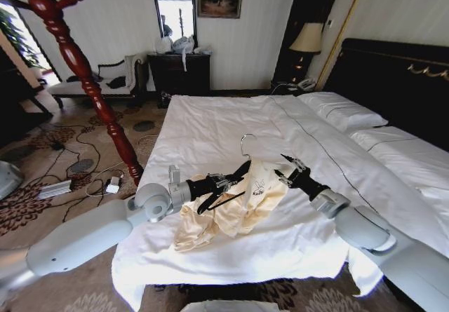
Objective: Pick up the clothes from the bed and hang them on the clothes hanger.
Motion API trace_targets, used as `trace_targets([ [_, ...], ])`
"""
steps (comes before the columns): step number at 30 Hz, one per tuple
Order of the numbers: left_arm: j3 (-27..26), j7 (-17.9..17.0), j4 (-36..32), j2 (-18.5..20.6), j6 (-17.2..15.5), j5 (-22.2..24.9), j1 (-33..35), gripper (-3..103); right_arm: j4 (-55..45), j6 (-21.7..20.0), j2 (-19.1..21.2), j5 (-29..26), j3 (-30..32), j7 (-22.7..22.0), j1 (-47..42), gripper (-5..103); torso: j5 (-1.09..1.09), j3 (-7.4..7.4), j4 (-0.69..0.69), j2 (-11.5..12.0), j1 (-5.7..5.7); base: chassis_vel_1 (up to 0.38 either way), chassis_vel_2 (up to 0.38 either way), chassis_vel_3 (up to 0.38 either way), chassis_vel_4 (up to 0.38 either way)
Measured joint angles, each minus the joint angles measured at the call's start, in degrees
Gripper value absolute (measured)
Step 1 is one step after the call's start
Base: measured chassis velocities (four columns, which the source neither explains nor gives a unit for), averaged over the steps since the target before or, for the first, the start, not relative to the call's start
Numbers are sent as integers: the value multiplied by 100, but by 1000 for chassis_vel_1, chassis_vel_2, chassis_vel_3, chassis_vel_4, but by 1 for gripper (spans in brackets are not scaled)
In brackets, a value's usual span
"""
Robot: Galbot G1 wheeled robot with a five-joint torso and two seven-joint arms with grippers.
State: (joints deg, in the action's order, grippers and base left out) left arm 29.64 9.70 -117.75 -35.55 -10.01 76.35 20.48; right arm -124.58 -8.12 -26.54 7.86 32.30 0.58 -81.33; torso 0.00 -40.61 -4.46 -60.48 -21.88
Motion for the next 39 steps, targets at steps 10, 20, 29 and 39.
trace_targets([
  [10, 103, -93, -92, -16, -42, 29, -83, 15, 62, 119, -19, 557, -132, 165, 26, 18, 0, 0, 0, 0, 0, 0, 0, 0, 0],
  [20, 5, -456, -234, 14, -131, 35, -15, 13, 95, 179, -105, 657, -63, 152, -47, 18, 0, 0, -1, 0, 0, 0, 0, 0, 0],
  [29, -640, -499, -592, 567, -282, 46, 684, 45, 194, 246, -174, 738, 8, 76, -84, 18, 0, 0, 0, 0, 0, 0, 0, 0, 0],
  [39, -3098, -400, -1232, 1507, -205, -37, 2965, 88, 296, 337, -235, 801, 167, 28, -249, 18, 1, 0, 4, 0, 1, 0, 0, 0, 0],
])
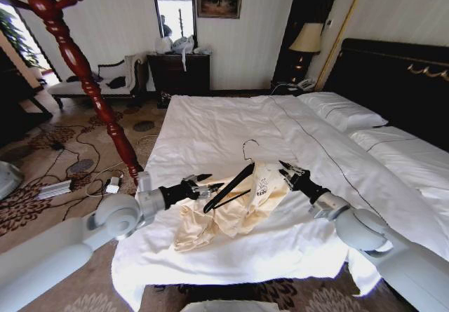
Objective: Pick up the clothes from the bed and hang them on the clothes hanger.
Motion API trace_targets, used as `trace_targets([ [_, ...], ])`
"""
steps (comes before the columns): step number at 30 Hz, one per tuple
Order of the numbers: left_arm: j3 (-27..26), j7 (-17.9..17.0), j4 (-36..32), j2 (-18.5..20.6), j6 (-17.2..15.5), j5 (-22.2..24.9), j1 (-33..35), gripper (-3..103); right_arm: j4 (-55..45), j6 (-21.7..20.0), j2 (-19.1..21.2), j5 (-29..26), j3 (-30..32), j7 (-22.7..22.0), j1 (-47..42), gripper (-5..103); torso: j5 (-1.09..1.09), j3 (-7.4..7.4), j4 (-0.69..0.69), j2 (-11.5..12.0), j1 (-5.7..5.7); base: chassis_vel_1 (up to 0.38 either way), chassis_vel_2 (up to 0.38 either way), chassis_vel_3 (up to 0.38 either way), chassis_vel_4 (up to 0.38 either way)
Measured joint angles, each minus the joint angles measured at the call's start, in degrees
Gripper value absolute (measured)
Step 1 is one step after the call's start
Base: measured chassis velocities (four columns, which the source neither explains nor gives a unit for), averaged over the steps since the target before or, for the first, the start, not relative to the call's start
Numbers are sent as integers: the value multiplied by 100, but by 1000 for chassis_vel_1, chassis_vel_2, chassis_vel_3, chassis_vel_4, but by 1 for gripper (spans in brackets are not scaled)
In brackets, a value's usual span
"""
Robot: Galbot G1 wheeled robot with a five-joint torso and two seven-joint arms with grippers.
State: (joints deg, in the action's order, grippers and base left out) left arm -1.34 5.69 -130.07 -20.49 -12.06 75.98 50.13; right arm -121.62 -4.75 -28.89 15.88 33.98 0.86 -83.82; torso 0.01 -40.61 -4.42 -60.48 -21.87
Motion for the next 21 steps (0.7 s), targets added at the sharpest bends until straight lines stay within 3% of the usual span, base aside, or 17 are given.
trace_targets([
  [2, -85, -56, 5, 14, 19, -2, 64, 88, 2, 24, -13, 17, 93, -3, -72, 18, 0, 0, -1, 0, 0, 0, 0, 0, 0],
  [5, -240, -330, 208, -122, 55, 0, 191, 99, -28, 58, -85, 60, 409, -22, -308, 18, 1, 0, -8, 0, -1, 0, 0, 0, 0],
  [12, -379, -496, 787, -399, 96, -176, 632, 100, -114, 55, -139, 65, 825, -41, -697, 18, -3, -1, -4, 0, -1, 0, 0, 0, 0],
  [18, -400, -300, 1546, -636, 217, -544, 884, 100, -124, 57, -175, 62, 875, -42, -839, 18, -1, -1, -4, 0, -1, 0, 0, 0, 0],
  [19, -340, -22, 1937, -706, 222, -607, 828, 100, -129, 65, -190, 61, 874, -47, -869, 18, -2, -1, -4, 0, -1, 0, 0, 0, 0],
  [21, -317, 106, 2068, -709, 227, -635, 798, 100, -129, 70, -191, 61, 874, -48, -876, 18, -3, -1, -5, 0, -1, 0, 0, 0, 0],
])
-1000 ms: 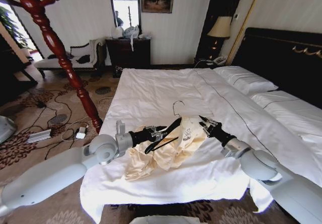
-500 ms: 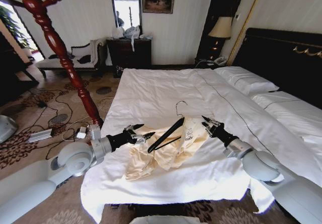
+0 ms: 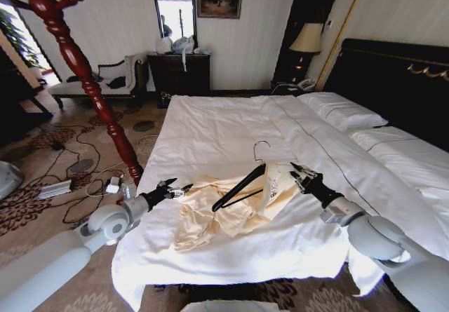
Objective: Pick up the clothes from the bed and hang them on the clothes hanger.
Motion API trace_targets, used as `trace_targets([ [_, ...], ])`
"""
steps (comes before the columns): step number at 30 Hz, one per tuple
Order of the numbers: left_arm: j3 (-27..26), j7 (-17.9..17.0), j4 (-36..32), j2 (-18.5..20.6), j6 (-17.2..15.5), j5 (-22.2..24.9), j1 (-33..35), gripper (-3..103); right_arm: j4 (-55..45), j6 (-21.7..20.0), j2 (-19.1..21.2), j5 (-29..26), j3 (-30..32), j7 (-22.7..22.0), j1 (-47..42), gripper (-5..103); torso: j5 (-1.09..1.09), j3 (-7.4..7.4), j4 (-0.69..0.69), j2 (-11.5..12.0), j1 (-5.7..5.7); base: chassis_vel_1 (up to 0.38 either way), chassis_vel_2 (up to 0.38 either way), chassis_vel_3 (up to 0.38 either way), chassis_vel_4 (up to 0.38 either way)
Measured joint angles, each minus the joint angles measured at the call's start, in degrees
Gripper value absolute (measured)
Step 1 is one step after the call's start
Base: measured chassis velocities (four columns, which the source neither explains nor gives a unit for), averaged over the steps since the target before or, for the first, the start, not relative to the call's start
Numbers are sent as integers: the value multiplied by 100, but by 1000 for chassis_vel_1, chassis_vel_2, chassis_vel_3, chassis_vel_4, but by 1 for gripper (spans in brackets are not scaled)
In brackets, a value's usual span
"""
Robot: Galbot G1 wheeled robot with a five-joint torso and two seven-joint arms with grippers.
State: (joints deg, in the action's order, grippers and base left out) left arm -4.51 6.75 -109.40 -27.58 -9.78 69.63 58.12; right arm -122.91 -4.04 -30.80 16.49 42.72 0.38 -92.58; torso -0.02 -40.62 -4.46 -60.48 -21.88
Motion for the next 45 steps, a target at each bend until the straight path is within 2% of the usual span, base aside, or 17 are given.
trace_targets([
  [1, 64, 358, 361, 0, 26, -111, -84, 100, -3, 13, -3, 0, 2, -9, -11, 18, 2, 0, 0, 0, 0, 0, 0, 0, 0],
  [2, 96, 554, 532, 0, 41, -168, -128, 100, -5, 14, -6, 0, 2, -18, -13, 18, 2, 0, 0, 0, 0, 0, 0, 0, 0],
  [3, 96, 554, 532, 0, 41, -168, -128, 100, -5, 14, -6, 0, 2, -18, -13, 18, 2, 0, 0, 0, 0, 0, 0, 0, 0],
  [5, 168, 1058, 1071, -55, 130, -365, -263, 100, -21, 15, -12, -2, 2, -36, -12, 18, 3, 0, 0, 0, 0, 0, 0, 0, 0],
  [8, 182, 1383, 1539, -231, 229, -539, -357, 103, -24, 15, 1, -13, -78, -37, 46, 18, 2, 0, 0, 0, 0, 0, 0, 0, 0],
  [10, 182, 1405, 1606, -267, 247, -571, -369, 103, -23, 15, 5, -15, -96, -36, 62, 18, 2, 0, 0, 0, 0, 0, 0, 0, 0],
  [12, 183, 1546, 1945, -460, 318, -684, -444, 94, -5, 15, 33, -59, -144, -17, 129, 18, 1, 0, 0, 0, 0, 0, 0, 0, 0],
  [21, 419, 1686, 2631, -1014, 412, -1209, -877, 86, 98, 4, 112, -120, -410, 3, 337, 18, 3, 0, 2, 0, 0, 0, 0, 0, 0],
  [24, 516, 1783, 2781, -1096, 354, -1277, -1024, 80, 79, -5, 111, -112, -429, 15, 336, 18, 1, 0, -2, 0, -1, 0, 0, 0, 0],
  [26, 566, 1850, 2825, -1159, 284, -1273, -1114, 77, 65, -14, 109, -110, -442, 29, 342, 18, 4, 0, 2, 0, 0, 0, 0, 0, 0],
  [31, 854, 1692, 2958, -1380, 57, -1095, -1434, 76, 16, -35, 107, -127, -404, 71, 334, 18, 3, 0, 0, 0, 0, 0, 0, 0, 0],
  [33, 930, 1654, 3016, -1431, 21, -1053, -1506, 80, 12, -50, 103, -149, -390, 74, 346, 18, 3, 0, 0, 0, 0, 0, 0, 0, 0],
  [36, 1347, 1577, 3303, -1646, -68, -916, -1873, 92, -39, -126, 142, -259, -313, 74, 364, 18, 4, 0, 0, 0, -1, 0, 0, 0, 0],
  [40, 1636, 1571, 3547, -1892, -101, -892, -2137, 94, -60, -137, 186, -274, -285, 74, 312, 18, 2, 0, 0, 0, 0, 0, 0, 0, 0],
  [41, 1694, 1569, 3627, -1962, -102, -892, -2203, 98, -61, -140, 185, -274, -285, 73, 310, 18, 2, 0, -1, 0, 0, 0, 0, 0, 0],
  [44, 1794, 1570, 3738, -2050, -102, -880, -2297, 95, -63, -149, 171, -274, -290, 69, 310, 18, 3, 0, -2, 0, 0, 0, 0, 0, 0],
  [45, 1879, 1570, 3793, -2084, -93, -878, -2359, 85, -63, -155, 162, -274, -292, 65, 306, 18, 3, 0, 0, 1, -1, 0, 0, 0, 0],
])
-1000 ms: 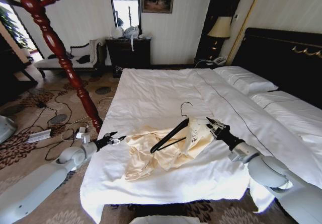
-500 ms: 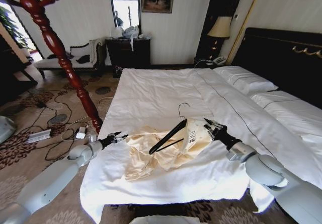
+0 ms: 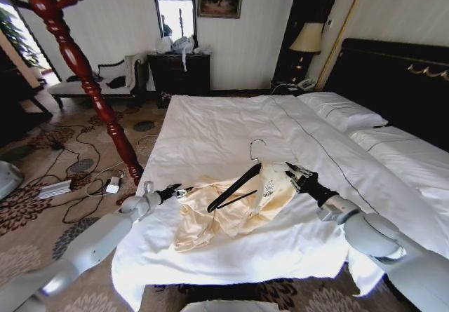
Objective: Pick up the clothes from the bed and hang them on the clothes hanger.
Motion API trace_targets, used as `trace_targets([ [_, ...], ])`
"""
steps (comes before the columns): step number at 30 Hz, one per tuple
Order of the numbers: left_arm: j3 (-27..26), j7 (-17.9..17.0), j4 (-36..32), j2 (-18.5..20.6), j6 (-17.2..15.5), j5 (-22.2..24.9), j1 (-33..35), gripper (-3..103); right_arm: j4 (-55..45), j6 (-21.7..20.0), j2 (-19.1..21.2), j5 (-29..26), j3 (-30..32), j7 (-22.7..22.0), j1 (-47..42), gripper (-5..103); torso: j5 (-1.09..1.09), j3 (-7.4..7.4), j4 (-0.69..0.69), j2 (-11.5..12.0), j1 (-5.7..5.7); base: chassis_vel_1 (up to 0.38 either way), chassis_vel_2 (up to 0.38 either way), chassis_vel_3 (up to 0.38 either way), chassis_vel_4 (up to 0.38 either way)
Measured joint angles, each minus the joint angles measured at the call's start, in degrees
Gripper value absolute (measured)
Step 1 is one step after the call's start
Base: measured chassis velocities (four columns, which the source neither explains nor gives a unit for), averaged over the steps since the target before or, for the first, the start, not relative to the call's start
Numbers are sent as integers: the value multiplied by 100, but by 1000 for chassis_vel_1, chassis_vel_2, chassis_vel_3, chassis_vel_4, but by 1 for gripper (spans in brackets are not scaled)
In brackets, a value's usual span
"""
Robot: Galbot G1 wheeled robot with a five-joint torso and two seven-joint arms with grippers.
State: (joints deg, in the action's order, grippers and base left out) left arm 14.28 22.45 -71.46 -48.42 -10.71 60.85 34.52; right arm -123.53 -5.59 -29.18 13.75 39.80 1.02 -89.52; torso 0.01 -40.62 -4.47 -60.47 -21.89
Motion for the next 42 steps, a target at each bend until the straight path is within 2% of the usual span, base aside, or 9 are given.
trace_targets([
  [1, 37, 1, 16, -13, 10, -1, -23, 85, 0, 0, -2, 0, 1, -1, -9, 18, 0, 0, 1, 0, 0, 0, 0, 0, 0],
  [7, 96, -2, 7, -61, 59, -1, -23, 58, 37, 0, -28, 2, 3, -18, -19, 18, -1, 0, 1, 0, 0, 0, 0, 0, 0],
  [11, 75, -24, -50, -60, 85, -21, 22, 47, 57, 0, -34, 4, -12, -23, -2, 18, -1, 0, 1, 0, 1, 0, 0, 0, 0],
  [13, 30, -52, -54, -60, 114, -65, 53, 42, 67, 0, -35, 9, -16, -23, -1, 18, -1, 0, 1, 0, 1, 0, 0, 0, 0],
  [16, -143, -100, -112, -2, 140, -65, 153, 25, 66, 0, -35, 38, -17, -23, -30, 18, -2, 0, 0, 0, 1, 0, 0, 0, 0],
  [19, -231, -117, -188, 68, 148, -31, 210, 20, 66, 0, -38, 57, -16, -23, -58, 18, -1, 0, 1, 0, 1, 0, 0, 0, 0],
  [24, -393, -218, -480, 212, 160, 9, 319, 2, 96, 0, -48, 74, -55, -23, -23, 18, -2, 0, 1, 0, 1, 0, 0, 0, 0],
  [35, -1060, -522, -1656, 748, 134, 479, 796, 1, 143, -183, -50, -153, -114, -110, 41, 18, -1, 0, 1, 0, 1, 0, 0, 0, 0],
  [42, -1331, -1026, -2590, 1021, 94, 934, 887, 1, 182, -543, 24, -505, -206, -296, 218, 18, -1, 0, 0, 0, 1, 0, 0, 0, 0],
])
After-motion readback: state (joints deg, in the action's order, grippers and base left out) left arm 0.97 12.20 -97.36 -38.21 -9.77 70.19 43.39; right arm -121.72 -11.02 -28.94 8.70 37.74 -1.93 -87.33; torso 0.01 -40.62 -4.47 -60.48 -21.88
